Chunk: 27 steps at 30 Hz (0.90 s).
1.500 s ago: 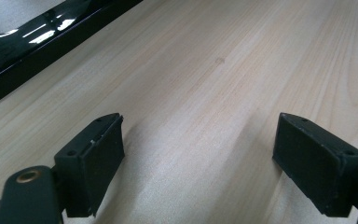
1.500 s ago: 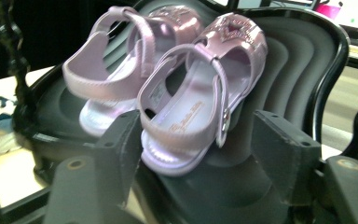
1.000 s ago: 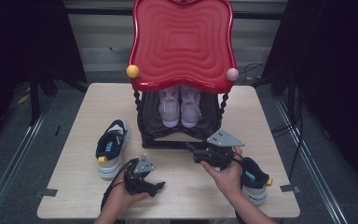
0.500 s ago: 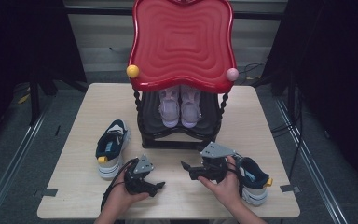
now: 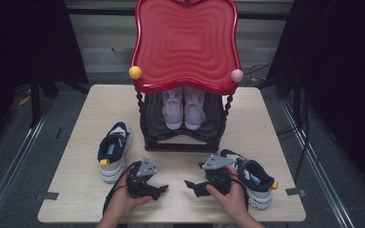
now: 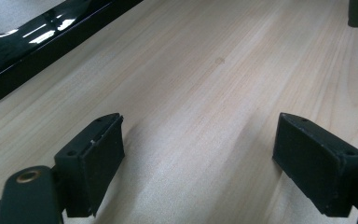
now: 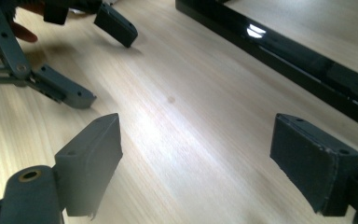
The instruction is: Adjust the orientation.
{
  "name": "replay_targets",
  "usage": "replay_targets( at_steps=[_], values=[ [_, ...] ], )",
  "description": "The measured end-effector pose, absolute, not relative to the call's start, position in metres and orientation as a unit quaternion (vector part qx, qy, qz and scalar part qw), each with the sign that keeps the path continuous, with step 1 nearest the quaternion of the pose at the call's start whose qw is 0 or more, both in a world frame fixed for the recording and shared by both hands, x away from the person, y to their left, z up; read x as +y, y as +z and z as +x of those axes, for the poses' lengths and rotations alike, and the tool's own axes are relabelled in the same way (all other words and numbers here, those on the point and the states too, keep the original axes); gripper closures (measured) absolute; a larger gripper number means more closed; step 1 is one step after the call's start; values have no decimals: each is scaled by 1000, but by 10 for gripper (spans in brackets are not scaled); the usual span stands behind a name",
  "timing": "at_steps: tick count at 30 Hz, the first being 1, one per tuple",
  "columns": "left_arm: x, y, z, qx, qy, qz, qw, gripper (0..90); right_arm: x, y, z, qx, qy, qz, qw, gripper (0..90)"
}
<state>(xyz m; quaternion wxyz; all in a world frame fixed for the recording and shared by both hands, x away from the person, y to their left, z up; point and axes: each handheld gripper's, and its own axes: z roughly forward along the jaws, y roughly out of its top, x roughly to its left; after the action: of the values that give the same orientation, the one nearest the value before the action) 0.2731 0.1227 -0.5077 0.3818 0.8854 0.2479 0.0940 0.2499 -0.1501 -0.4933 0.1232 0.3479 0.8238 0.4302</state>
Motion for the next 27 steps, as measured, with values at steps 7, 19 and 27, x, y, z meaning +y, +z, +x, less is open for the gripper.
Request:
replay_targets(
  at_steps=[7,19,27],
  values=[
    [123,-508,273,248,94,885,382,156,-151,-502,250,833,414,352,107,156],
    [123,-508,273,248,93,885,383,156,-145,-510,248,860,374,324,126,135],
    [123,-508,273,250,94,885,383,151,-145,-510,249,861,374,322,123,135]
  ],
)
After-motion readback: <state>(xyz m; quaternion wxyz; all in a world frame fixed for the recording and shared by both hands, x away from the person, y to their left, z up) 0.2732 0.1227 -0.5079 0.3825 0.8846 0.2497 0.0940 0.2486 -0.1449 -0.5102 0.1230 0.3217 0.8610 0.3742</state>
